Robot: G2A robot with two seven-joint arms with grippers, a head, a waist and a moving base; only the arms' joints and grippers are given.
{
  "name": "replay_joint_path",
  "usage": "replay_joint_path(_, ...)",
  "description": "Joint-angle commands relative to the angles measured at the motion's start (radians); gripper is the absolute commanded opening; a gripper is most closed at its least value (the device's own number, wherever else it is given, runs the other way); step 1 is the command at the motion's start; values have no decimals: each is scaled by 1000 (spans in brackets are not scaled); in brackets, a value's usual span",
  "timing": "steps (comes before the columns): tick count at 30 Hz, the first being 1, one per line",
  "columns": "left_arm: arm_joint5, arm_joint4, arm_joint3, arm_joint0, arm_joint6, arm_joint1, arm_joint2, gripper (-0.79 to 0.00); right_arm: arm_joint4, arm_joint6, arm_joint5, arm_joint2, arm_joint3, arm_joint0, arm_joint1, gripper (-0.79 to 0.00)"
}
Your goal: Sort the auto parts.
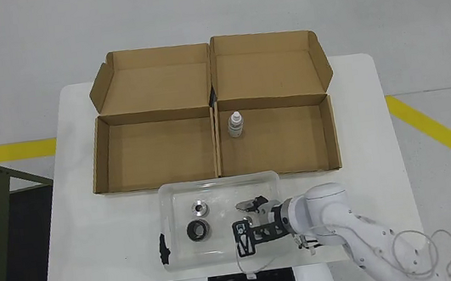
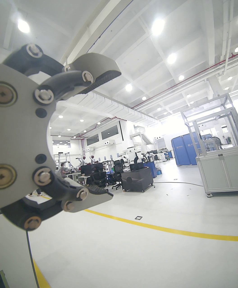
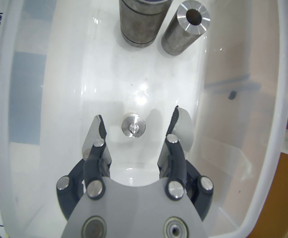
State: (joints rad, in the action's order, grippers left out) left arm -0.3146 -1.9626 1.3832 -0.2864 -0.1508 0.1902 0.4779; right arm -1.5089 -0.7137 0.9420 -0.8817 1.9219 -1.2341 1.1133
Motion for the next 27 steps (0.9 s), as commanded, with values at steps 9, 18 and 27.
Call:
replay_joint_path(9,0,0,0,0,0,0,0,0,14,-22,5,20,3,14,-1,-785)
replay_joint_path(18,0,0,0,0,0,0,0,0,28,25,2,6,69,16,-7,-785)
replay_joint_path(27,0,0,0,0,0,0,0,0,-25,206,-45,-21,108,11,-14,-785)
